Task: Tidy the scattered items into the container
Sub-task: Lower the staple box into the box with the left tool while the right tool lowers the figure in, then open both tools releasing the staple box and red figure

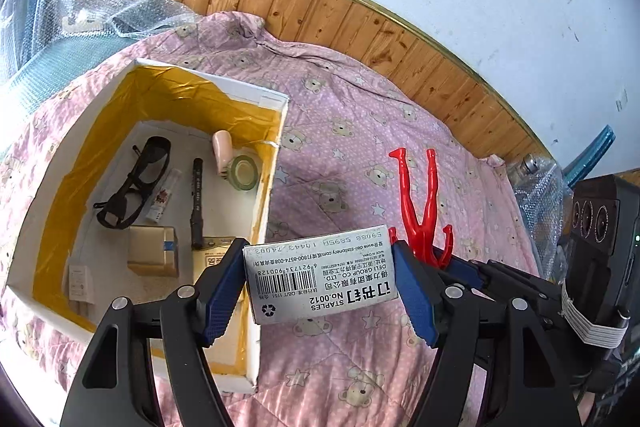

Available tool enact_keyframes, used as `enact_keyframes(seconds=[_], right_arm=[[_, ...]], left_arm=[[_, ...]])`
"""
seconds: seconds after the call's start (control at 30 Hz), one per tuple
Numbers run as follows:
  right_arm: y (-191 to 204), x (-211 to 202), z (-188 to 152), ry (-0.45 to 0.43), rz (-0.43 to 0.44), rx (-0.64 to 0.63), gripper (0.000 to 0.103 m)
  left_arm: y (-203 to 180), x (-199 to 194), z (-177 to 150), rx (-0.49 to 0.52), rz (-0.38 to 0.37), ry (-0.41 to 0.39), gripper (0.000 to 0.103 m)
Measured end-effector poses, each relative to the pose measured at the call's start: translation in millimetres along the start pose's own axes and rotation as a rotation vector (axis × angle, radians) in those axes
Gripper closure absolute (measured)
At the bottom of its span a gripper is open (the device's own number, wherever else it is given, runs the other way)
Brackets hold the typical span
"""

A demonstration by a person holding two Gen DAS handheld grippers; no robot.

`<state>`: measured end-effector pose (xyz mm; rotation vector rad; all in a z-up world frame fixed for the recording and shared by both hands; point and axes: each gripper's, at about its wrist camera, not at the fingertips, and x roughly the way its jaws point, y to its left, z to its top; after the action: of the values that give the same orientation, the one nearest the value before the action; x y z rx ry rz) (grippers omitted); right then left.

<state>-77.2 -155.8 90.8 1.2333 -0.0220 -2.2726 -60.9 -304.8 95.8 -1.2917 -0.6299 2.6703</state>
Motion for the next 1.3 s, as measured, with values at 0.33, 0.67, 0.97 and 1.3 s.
enact_keyframes(seconds=[0.33,0.67,0.97,1.3], right_arm=[[55.7,7.4,13.3,0.003,0.016,-0.092,0.073],[95.8,27.5,28.4,0.024,0.035,-0.159,0.073],[113.2,70.1,51.2,0.041,-0.006,-0.219,0.058],[109.3,96.1,51.7,0.091,-0.027,-0.215,0.056]], left_arm=[[46.4,-32.0,-0.4,-0.071,0.014,-0.056,0.031],[94.8,-42.4,2.0,-0.148,0.075,-0.086,0.031],[136.8,-18.1,11.1,-0.199,0.193,-0.028,0.022],[157.3,2.7,12.7,-0.219,0.194,0.03,0.022]])
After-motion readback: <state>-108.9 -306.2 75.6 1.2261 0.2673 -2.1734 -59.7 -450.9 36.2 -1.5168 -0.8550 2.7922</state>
